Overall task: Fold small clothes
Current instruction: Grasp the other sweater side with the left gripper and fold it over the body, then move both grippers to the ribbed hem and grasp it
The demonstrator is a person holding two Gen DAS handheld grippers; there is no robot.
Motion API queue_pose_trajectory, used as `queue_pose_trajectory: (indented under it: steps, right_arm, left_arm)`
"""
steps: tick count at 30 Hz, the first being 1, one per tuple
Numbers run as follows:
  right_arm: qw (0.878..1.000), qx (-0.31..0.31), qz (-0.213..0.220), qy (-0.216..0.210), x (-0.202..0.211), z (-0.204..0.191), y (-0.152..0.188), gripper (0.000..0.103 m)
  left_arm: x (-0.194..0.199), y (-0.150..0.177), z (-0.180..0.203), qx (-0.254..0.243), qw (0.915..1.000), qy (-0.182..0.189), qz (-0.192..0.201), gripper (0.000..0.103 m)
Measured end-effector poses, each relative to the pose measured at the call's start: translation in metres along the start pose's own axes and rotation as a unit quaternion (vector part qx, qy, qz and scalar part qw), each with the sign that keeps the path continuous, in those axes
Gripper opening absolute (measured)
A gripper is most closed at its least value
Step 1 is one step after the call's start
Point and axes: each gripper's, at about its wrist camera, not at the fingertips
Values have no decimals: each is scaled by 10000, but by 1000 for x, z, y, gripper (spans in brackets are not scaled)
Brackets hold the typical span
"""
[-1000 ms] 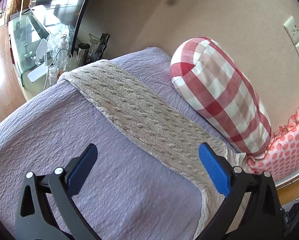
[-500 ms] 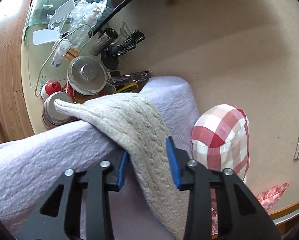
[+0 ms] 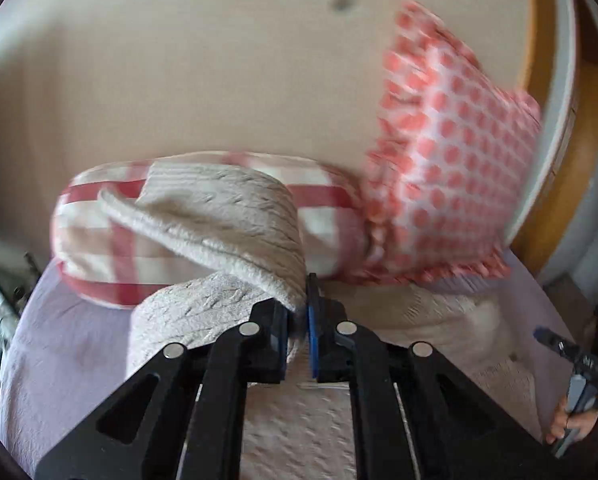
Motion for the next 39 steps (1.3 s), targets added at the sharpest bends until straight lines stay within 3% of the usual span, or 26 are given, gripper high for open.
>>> queue_pose_trajectory:
  steps: [2, 5, 8, 10, 14, 16, 21, 26, 30, 32, 36, 39]
  right_arm:
    - [9997, -160, -157, -10, -8, 8, 1, 80]
    - [9973, -474, -559, -39, -19, 25, 3, 79]
    - [9944, -588, -882, 27, -33, 38, 1, 63]
    - [9923, -648, -1053, 115, -48, 44, -2, 53]
    - [9848, -1085, -1325, 290, -84, 62, -9, 48]
    - [9819, -1308, -1300, 431, -96, 72, -13, 43]
    - [9811, -1437, -1219, 448, -116, 82, -17, 42]
    - [9865, -1106, -1111, 467, -113, 75, -21, 40]
    - [9932, -795, -473, 701, -90, 63, -21, 40]
    - [9952, -553, -341, 736, -87, 56, -24, 40]
    - [9915, -378, -971, 783, -117, 50, -20, 40]
    - [9899, -487, -1093, 758, -124, 57, -11, 10]
  left_arm:
    - [-38, 26, 77, -941, 9940, 282, -488, 15]
    - [-56, 71, 121, -1765, 9815, 121, -732, 17]
    - [-37, 86, 94, -1389, 9878, 94, -703, 33]
    - [-18, 91, 69, -1107, 9919, -67, -624, 35]
    - [21, 110, 25, -685, 9948, -393, -650, 49]
    - [39, 123, 5, -463, 9951, -508, -717, 50]
    - [64, 153, -34, 112, 9942, -589, -898, 54]
    - [60, 172, -44, 416, 9925, -436, -1068, 54]
    - [61, 175, -40, 451, 9935, -278, -1012, 55]
    - [63, 174, -38, 444, 9941, -231, -962, 61]
    - [61, 175, -36, 445, 9937, -203, -1005, 62]
    - [60, 179, -38, 533, 9924, -204, -1090, 64]
Point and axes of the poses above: each gripper's, at about its wrist camera, not at the fingertips, and x roughly against the way its jaws point, z to its right, y to its underside, and after that the axes turned 1 degree about z, right-handed
